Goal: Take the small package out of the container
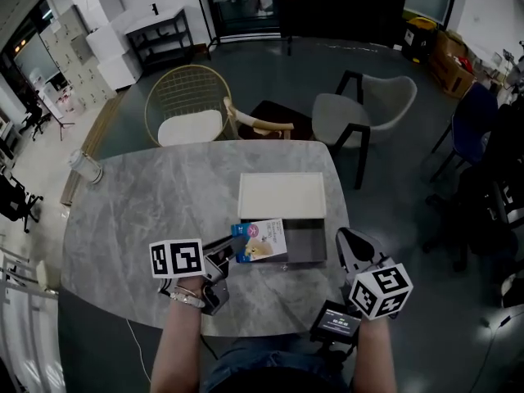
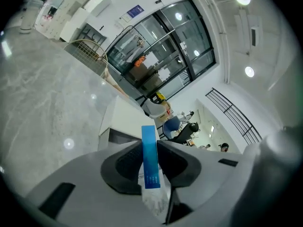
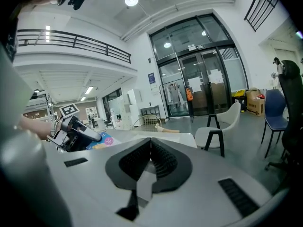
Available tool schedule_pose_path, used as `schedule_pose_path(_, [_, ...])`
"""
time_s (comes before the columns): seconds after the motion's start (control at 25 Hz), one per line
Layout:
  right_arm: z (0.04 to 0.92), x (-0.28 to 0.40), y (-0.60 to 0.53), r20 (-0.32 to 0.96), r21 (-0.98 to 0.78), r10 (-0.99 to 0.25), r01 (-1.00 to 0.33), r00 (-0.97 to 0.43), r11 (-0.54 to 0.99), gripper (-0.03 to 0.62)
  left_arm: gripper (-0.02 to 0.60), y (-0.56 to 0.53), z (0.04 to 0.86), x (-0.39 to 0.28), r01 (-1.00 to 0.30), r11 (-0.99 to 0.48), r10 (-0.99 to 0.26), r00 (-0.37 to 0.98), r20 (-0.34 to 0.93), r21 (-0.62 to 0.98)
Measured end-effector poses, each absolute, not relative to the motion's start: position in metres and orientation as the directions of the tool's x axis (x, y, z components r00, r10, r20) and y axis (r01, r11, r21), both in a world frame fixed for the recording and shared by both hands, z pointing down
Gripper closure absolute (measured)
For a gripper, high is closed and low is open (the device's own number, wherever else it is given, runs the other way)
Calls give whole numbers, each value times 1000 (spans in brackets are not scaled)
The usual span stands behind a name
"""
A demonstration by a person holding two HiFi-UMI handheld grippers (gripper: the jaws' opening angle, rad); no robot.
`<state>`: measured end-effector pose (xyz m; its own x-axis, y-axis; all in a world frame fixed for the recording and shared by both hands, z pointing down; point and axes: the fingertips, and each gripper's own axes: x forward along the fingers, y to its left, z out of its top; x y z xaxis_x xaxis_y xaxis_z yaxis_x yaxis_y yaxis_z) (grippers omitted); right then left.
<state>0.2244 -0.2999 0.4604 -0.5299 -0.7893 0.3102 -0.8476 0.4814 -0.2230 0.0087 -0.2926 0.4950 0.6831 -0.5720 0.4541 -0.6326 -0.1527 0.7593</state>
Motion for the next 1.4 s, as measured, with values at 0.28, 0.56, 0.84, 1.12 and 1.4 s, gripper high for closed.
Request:
schedule_pose_path(0.28, [419, 191, -296, 296, -162, -783, -836, -547, 523, 569, 480, -282, 460, -33, -607, -160, -631, 669, 392, 778])
schedule_pose_path(0.56, [386, 171, -300, 260, -114, -783, -823, -566, 557, 569, 480, -282, 419, -47, -610, -252, -677, 666, 313, 751])
schedule_pose_path(0.84, [351, 176, -311, 192, -35, -798, -817, -571, 576, 569, 480, -300, 381, -33, -587, -381, -724, 670, 164, 714])
schedule_pose_path(1.12, [308, 181, -318, 103, 41, -809, -810, -579, 585, 569, 480, -314, 325, -26, -646, -524, -769, 639, 19, 555])
schedule_pose_path(1.4, [269, 172, -325, 28, 138, -801, -791, -598, 596, 569, 480, -328, 270, -9, -739, -609, -786, 611, -93, 289])
